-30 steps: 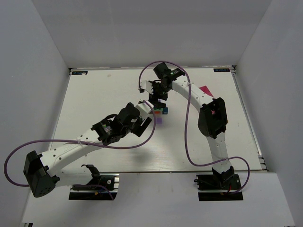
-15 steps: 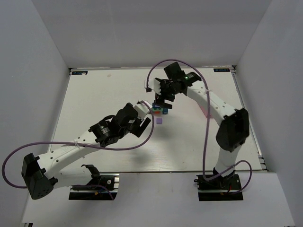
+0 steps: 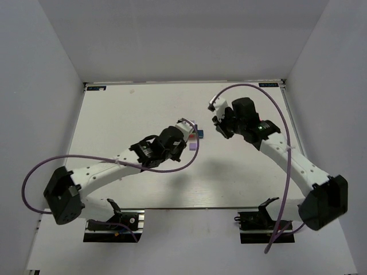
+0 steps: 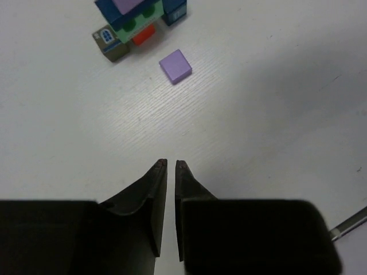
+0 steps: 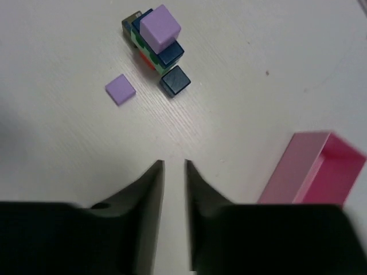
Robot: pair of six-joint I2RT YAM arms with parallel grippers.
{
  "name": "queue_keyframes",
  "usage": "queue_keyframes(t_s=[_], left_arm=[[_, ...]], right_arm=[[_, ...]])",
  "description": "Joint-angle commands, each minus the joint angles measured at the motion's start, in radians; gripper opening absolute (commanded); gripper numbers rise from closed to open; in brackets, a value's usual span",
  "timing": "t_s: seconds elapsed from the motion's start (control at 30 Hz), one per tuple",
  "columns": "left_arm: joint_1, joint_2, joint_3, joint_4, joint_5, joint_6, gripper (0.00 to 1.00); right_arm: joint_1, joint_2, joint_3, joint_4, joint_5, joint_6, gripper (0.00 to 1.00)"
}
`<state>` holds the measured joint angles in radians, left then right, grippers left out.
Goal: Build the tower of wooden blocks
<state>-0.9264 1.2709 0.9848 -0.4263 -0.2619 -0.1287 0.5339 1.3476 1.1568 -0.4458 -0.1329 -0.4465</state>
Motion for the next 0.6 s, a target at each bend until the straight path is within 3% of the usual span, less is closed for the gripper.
queue_keyframes(t_s=[0.0,0.03,0.07,0.23,0.33,0.43,0.57], left_arm=[[-0.021,0.117,0.031,0.023,-0.01,-0.248,0.23],[-0.031,0.148,0.041,0.033,-0.026,-0.291,0.23],[-0.031,0.175,0.041,0.044,-0.061,-0.326,0.24],[-0.051,0.368,0.162,-0.009,-0.177,-0.57,0.44],[-0.071,0.439,0.233,-0.009,-0.188,-0.601,0.54],[-0.08,0.522,0.296,-0.018,-0.244,-0.649,0.61],[-0.098,0.597,0.316,-0.009,-0.319,-0.678,0.61]], right_arm=[[-0.02,-0.146,-0.074,0.16,0.027,0.19,0.19],[-0.035,-0.166,-0.107,0.171,0.036,0.216,0.04],[-0.04,-0.218,-0.124,0.182,0.047,0.23,0.0],[-0.087,-0.286,-0.19,0.194,0.079,0.319,0.0],[-0.097,-0.327,-0.207,0.199,0.047,0.338,0.08],[-0.101,-0.355,-0.216,0.199,0.033,0.344,0.08],[-0.101,-0.392,-0.235,0.21,0.023,0.344,0.08]])
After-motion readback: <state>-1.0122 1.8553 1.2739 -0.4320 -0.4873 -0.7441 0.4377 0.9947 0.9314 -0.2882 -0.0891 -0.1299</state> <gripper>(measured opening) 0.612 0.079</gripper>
